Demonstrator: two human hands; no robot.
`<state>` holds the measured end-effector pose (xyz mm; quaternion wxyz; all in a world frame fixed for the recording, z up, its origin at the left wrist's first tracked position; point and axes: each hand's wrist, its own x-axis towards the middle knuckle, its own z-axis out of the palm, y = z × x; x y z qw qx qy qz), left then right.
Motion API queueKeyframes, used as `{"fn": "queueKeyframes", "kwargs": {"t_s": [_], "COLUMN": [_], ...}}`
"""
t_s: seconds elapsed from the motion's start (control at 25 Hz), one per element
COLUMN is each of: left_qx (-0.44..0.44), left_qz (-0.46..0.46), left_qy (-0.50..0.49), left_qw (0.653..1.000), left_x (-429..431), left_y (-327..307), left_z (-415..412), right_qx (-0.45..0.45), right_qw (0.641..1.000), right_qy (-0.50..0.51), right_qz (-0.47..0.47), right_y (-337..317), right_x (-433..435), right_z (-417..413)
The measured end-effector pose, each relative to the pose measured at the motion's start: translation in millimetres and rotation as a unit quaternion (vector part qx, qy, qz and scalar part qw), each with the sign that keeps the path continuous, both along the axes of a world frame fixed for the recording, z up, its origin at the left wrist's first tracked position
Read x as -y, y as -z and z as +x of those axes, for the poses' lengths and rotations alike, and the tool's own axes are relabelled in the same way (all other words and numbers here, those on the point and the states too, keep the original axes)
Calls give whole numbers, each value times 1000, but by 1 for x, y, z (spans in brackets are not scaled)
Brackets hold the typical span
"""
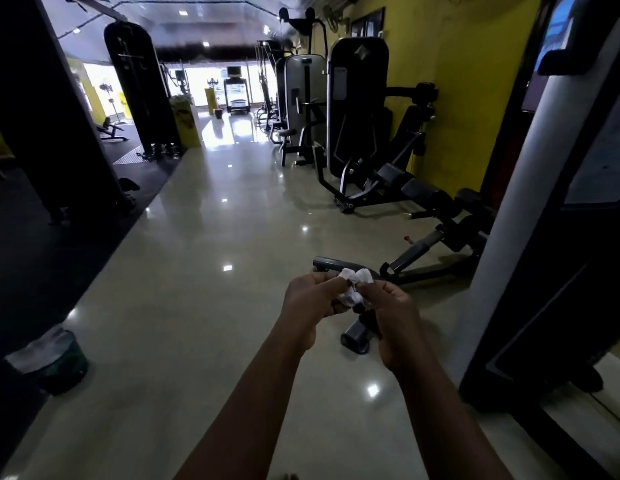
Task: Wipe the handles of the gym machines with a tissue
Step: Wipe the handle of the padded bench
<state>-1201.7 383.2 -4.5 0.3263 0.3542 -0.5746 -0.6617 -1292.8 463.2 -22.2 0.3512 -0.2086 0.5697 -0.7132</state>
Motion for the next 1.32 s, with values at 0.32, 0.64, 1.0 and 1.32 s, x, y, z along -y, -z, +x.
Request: {"fn": "queueKeyframes", "kwargs": {"t_s": [0.32,0.64,1.0,1.32], "left_qx": [27,77,110,120], "left_qz": [-28,-34,-7,116], "left_qy": [106,197,254,212], "left_qw": [994,977,961,963], "left_x": [217,349,431,471], "left_y": [-19,4,50,115], "left_z": [-138,-315,-536,-648], "right_qx": [13,57,68,54], "right_qw": [996,982,972,957], "right_qy": [83,176,222,226], "right_qz": [-10,-30,43,171], "right_y": [-12,4,48,132], "right_x": [200,312,387,429], "right_z": [-126,-271,-487,-618]}}
